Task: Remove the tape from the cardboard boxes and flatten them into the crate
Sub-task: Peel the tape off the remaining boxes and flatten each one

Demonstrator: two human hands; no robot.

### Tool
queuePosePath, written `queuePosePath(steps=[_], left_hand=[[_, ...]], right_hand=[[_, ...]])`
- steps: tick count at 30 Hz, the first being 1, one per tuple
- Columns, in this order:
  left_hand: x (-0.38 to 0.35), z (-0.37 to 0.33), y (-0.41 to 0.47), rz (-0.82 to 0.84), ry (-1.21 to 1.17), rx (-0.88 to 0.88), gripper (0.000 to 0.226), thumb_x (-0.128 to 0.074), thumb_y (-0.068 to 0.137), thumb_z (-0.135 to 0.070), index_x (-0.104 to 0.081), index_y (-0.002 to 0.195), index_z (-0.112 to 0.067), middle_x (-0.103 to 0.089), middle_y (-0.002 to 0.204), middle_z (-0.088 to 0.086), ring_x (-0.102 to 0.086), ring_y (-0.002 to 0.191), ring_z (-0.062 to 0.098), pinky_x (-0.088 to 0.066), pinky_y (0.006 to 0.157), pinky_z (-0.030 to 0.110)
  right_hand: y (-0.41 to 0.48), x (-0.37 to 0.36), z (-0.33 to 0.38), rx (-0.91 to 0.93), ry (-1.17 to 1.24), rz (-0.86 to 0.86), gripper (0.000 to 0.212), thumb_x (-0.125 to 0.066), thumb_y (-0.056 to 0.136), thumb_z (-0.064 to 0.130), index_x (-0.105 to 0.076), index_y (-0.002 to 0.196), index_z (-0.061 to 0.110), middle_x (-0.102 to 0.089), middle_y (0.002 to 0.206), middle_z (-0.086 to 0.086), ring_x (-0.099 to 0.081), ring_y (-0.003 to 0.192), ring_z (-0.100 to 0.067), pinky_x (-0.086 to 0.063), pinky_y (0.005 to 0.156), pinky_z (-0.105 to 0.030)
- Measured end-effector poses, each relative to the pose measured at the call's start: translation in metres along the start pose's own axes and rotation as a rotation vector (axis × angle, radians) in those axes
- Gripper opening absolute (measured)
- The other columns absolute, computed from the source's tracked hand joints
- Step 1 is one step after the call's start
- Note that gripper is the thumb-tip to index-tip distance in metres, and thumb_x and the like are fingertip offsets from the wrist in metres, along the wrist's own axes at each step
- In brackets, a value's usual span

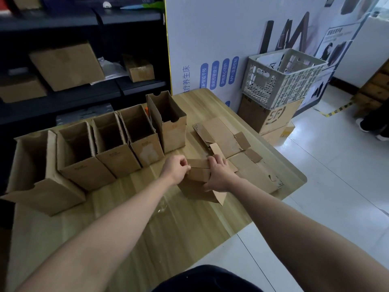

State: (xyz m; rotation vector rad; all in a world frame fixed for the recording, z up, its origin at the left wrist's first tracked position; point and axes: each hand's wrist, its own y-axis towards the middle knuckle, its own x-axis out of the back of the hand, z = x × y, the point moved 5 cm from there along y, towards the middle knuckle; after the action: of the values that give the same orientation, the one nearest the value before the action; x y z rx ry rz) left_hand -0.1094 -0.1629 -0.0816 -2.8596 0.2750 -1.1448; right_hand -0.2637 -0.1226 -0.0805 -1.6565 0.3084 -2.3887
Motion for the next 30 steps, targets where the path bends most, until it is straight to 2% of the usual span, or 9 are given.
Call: queuePosePath(steps=[3,7,9,12,15,18,22,26,30], left_hand=[[0.000,0.003,-0.003,-0.015,-0.236,0.043,0.022,-0.065,0.085,-0.007,-0.053,0.066,-0.008,-0.063,0.065,0.004,-0.063,0.064,0.018,-0.052,0.067,0.032],[-0.003,0.013,-0.006,0.063,-0.698,0.138,0.027,-0.059,0.087,0.006,-0.047,0.067,-0.007,-0.060,0.067,0.011,-0.060,0.058,0.019,-0.055,0.056,0.027],[0.008,0.039,-0.006,-0.031,-0.799,0.228,0.027,-0.054,0.089,0.008,-0.046,0.067,-0.008,-0.058,0.072,0.013,-0.058,0.062,0.021,-0.054,0.060,0.027],[0.031,0.086,-0.012,-0.266,-0.603,0.320,0.031,-0.056,0.087,0.006,-0.045,0.063,-0.010,-0.059,0.071,0.011,-0.059,0.065,0.024,-0.052,0.064,0.028],[0.042,0.111,-0.026,-0.468,-0.320,0.401,0.036,-0.061,0.083,0.006,-0.044,0.057,-0.012,-0.047,0.094,0.013,-0.054,0.066,0.025,-0.046,0.048,0.013],[0.044,0.132,-0.034,-0.553,-0.254,0.503,0.033,-0.058,0.085,0.005,-0.044,0.058,-0.010,-0.043,0.117,0.018,-0.060,0.083,0.031,-0.054,0.071,0.031],[0.073,0.173,-0.060,-0.605,-0.077,0.703,0.011,-0.049,0.087,0.005,-0.056,0.094,0.007,-0.043,0.127,0.029,-0.056,0.095,0.037,-0.045,0.084,0.036],[0.067,0.158,-0.069,-0.491,0.061,0.362,0.017,-0.041,0.095,-0.004,-0.053,0.103,0.004,-0.048,0.117,0.020,-0.049,0.086,0.025,-0.035,0.072,0.026],[0.006,0.132,-0.077,0.021,0.233,0.040,0.023,-0.039,0.097,-0.013,-0.057,0.111,-0.014,-0.056,0.119,0.002,-0.054,0.106,0.021,-0.036,0.079,0.023]], right_hand=[[0.006,0.006,0.012,-0.020,-0.418,0.024,0.102,-0.080,0.063,0.043,-0.027,0.145,0.013,-0.027,0.142,-0.009,-0.023,0.132,-0.031,-0.023,0.111,-0.050],[0.009,-0.005,0.022,-0.035,-0.395,0.116,0.104,-0.080,0.063,0.047,-0.025,0.146,0.014,-0.036,0.139,-0.009,-0.033,0.129,-0.028,-0.028,0.106,-0.055],[0.008,-0.001,0.019,-0.021,-0.387,0.046,0.101,-0.081,0.062,0.047,-0.030,0.142,0.013,-0.038,0.135,-0.008,-0.036,0.125,-0.027,-0.031,0.104,-0.051],[0.010,0.011,0.021,0.017,-0.429,-0.065,0.098,-0.081,0.061,0.044,-0.030,0.139,0.013,-0.037,0.133,-0.008,-0.035,0.124,-0.027,-0.029,0.105,-0.051],[0.012,0.009,0.040,0.061,-0.413,-0.149,0.094,-0.077,0.066,0.037,-0.025,0.140,0.011,-0.034,0.136,-0.009,-0.032,0.127,-0.028,-0.021,0.109,-0.054],[0.011,0.000,0.052,0.066,-0.380,-0.190,0.089,-0.072,0.071,0.031,-0.020,0.141,0.011,-0.030,0.139,-0.009,-0.029,0.131,-0.029,-0.013,0.112,-0.056],[0.012,0.023,0.026,-0.072,-0.307,-0.240,0.091,-0.072,0.074,0.036,-0.018,0.143,0.011,-0.030,0.138,-0.010,-0.030,0.130,-0.030,-0.014,0.112,-0.058],[0.014,0.040,0.023,-0.102,-0.278,-0.259,0.091,-0.071,0.070,0.031,-0.018,0.141,0.010,-0.032,0.134,-0.011,-0.032,0.126,-0.032,-0.017,0.111,-0.058],[0.012,0.024,0.035,-0.089,-0.242,-0.231,0.088,-0.067,0.068,0.022,-0.018,0.140,0.009,-0.031,0.136,-0.011,-0.030,0.127,-0.033,-0.016,0.111,-0.057]])
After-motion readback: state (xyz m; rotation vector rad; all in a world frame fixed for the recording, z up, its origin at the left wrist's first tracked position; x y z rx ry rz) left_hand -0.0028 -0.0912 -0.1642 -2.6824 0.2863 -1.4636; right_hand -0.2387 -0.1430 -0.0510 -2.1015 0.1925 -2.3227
